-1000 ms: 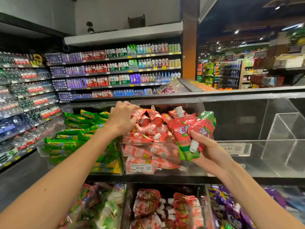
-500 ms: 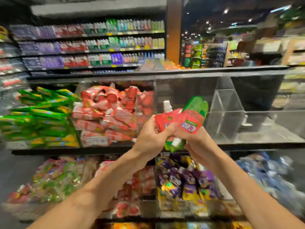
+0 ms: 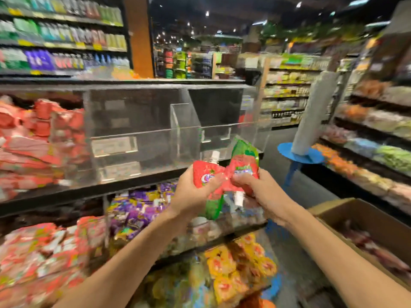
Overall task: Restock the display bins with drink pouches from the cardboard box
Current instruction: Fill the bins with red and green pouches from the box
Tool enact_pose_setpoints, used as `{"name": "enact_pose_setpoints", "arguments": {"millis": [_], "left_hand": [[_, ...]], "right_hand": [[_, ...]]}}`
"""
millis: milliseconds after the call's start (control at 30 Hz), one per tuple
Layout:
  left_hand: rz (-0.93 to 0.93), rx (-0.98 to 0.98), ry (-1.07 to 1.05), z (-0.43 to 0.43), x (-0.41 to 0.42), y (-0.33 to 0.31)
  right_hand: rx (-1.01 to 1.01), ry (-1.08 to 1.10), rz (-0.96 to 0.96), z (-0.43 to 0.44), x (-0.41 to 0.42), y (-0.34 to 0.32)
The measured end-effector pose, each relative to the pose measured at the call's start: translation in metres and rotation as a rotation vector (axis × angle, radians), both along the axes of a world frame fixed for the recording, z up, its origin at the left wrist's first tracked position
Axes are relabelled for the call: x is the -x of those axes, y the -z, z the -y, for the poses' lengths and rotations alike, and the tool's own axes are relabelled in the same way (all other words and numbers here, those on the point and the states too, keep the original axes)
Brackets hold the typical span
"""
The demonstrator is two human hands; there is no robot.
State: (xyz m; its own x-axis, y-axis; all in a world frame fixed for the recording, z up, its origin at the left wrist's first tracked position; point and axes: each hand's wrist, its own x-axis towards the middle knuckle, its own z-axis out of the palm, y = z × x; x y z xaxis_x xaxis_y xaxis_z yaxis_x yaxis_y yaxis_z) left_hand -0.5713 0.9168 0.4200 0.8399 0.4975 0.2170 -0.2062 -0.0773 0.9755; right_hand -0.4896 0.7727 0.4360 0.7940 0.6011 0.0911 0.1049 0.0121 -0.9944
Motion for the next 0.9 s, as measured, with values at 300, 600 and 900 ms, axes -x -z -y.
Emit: {"name": "enact_pose_setpoints", "arguments": {"millis": [300,600,900], "left_hand": [[-0.095,0.266,0.049,0.021,-0.076,-0.056],[-0.091,0.040,-0.279,0.015,-0.177,-0.109],[-0.148,-0.183,-0.563,-0.035,-0.215,-0.126]], "right_hand": [[-0.105,0.006,0.068,0.043,-0.097,-0.034],[-0.102,-0.185,0.222,0.025,-0.248,-0.100],[-0.038,-0.462,-0.092,-0.045,-0.280,-0.127]]}}
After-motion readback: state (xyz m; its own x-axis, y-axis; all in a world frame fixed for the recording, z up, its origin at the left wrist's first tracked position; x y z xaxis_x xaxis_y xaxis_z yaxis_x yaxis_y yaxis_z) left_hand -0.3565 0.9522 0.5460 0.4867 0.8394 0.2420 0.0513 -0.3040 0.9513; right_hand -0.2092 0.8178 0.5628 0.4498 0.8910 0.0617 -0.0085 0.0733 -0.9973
